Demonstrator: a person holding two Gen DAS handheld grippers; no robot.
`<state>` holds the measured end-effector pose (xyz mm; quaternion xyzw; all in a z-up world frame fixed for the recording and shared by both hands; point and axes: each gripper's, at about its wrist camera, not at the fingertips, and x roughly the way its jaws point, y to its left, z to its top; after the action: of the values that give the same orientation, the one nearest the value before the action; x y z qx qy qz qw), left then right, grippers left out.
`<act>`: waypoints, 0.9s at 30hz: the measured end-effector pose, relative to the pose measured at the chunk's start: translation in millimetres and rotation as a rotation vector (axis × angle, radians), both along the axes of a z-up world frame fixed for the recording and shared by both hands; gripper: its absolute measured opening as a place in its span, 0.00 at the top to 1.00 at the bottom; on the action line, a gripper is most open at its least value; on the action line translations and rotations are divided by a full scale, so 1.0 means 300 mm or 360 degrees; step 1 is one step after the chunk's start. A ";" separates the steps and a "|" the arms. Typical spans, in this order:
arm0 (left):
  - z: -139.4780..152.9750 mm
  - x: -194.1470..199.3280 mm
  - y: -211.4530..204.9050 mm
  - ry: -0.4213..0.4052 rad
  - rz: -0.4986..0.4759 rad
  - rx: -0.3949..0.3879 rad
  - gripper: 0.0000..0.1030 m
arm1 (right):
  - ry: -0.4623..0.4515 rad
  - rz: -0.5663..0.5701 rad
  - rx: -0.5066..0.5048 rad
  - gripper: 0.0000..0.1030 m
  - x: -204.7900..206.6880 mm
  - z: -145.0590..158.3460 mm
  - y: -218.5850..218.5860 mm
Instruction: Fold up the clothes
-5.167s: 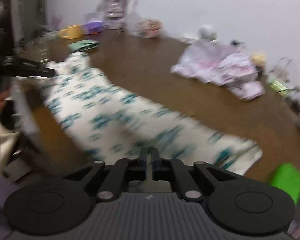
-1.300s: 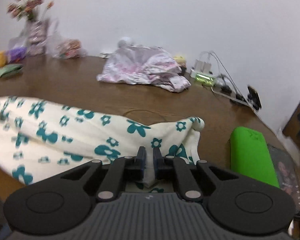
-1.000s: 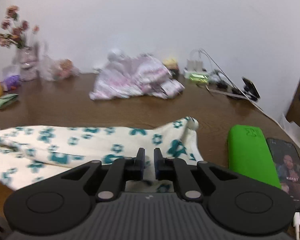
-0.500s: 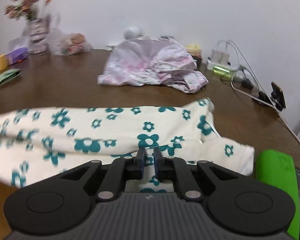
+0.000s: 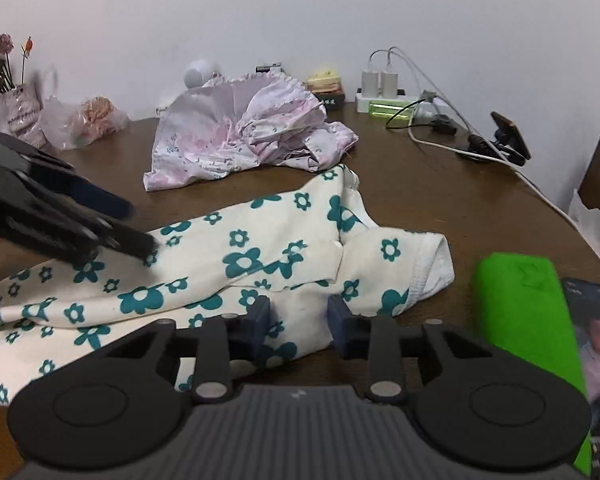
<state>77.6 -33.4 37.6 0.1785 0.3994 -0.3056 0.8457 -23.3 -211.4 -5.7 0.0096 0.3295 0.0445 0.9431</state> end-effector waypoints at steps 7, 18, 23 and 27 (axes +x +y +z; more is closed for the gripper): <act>-0.023 0.072 0.139 -0.0052 0.0285 0.0026 0.87 | 0.0089 0.0048 -0.0029 0.69 0.308 -0.004 0.141; 0.033 0.267 0.337 0.0053 0.0771 -0.0192 0.83 | 0.0153 0.0209 -0.0109 0.69 0.898 -0.013 0.405; 0.110 0.076 0.433 -0.0002 0.0718 -0.0157 0.71 | 0.0163 0.0065 -0.0048 0.66 0.942 0.005 0.370; 0.089 -0.141 0.512 -0.0026 0.0738 -0.0141 0.65 | 0.0036 0.0119 0.0122 0.61 0.715 0.113 0.357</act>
<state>35.2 120.3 64.3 0.0472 0.4090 -0.1189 0.9035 191.3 -104.2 28.2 0.0337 0.3384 0.0922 0.9359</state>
